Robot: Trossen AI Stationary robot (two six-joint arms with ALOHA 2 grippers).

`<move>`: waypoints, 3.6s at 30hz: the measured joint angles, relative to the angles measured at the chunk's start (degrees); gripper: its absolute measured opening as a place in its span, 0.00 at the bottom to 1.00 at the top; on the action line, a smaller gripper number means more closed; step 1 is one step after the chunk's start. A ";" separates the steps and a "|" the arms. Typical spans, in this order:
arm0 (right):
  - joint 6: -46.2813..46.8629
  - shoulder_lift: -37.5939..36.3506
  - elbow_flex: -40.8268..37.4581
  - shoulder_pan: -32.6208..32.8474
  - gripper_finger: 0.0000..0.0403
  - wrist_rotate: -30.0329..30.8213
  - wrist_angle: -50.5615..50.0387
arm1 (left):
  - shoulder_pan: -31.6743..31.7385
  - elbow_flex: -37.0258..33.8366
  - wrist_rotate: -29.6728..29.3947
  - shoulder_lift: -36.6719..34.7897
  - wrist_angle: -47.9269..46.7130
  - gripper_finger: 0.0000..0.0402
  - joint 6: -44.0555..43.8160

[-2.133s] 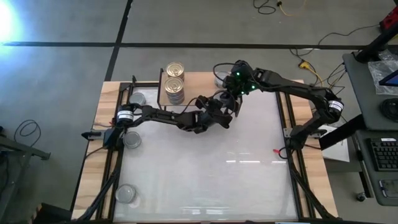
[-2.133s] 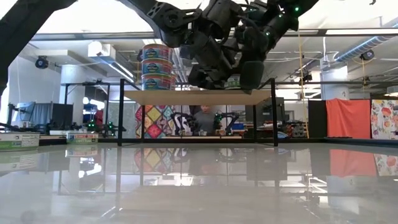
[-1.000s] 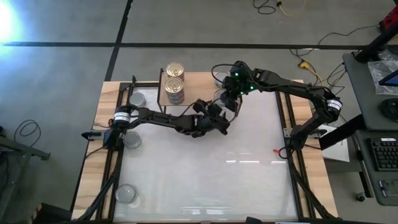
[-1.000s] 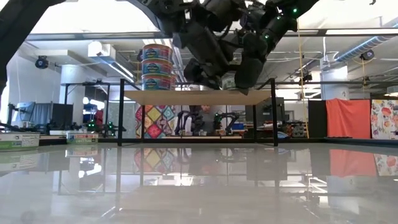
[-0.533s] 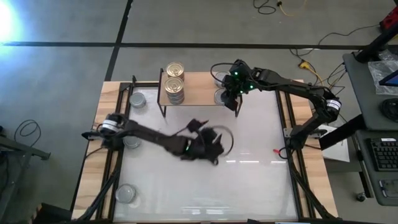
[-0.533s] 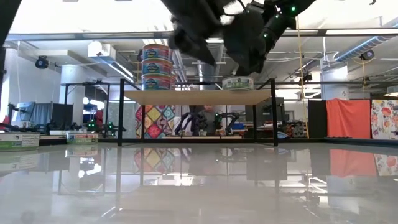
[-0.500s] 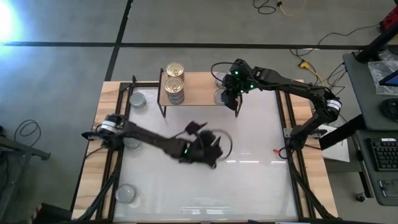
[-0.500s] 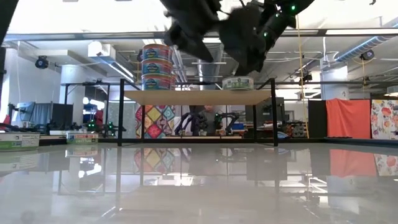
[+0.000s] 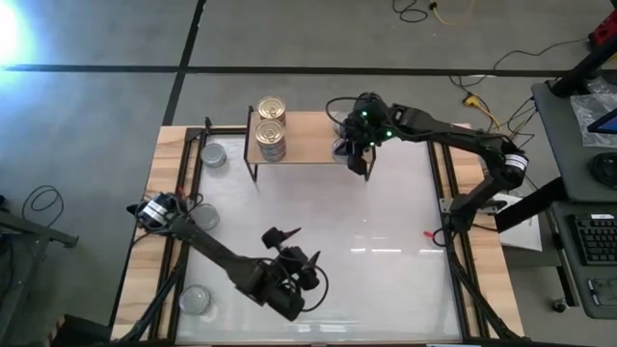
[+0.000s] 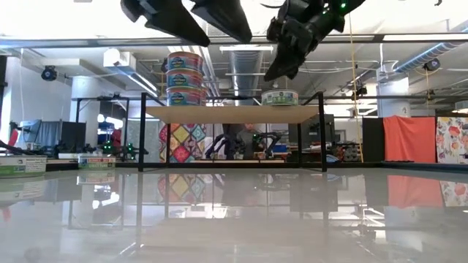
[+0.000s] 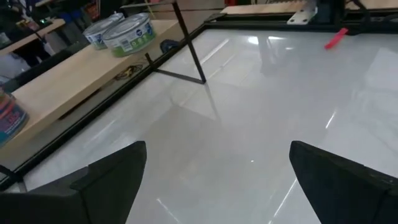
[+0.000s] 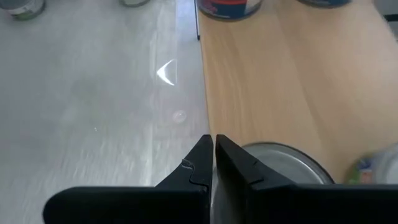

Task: Stack canned seafood by type on shelf
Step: Put the green tuna can on the shelf

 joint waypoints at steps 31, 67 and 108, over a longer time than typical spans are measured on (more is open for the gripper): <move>4.50 4.39 1.09 0.03 0.03 21.30 3.17 | -0.20 0.00 0.93 0.07 -3.72 0.94 -0.59; 7.51 -1.82 1.06 1.29 0.03 15.72 -15.94 | 0.84 0.00 1.27 -0.61 -3.59 0.94 -1.64; 7.93 4.82 1.15 4.57 0.03 9.84 7.51 | 0.83 0.00 1.58 -0.68 -4.17 0.94 -3.17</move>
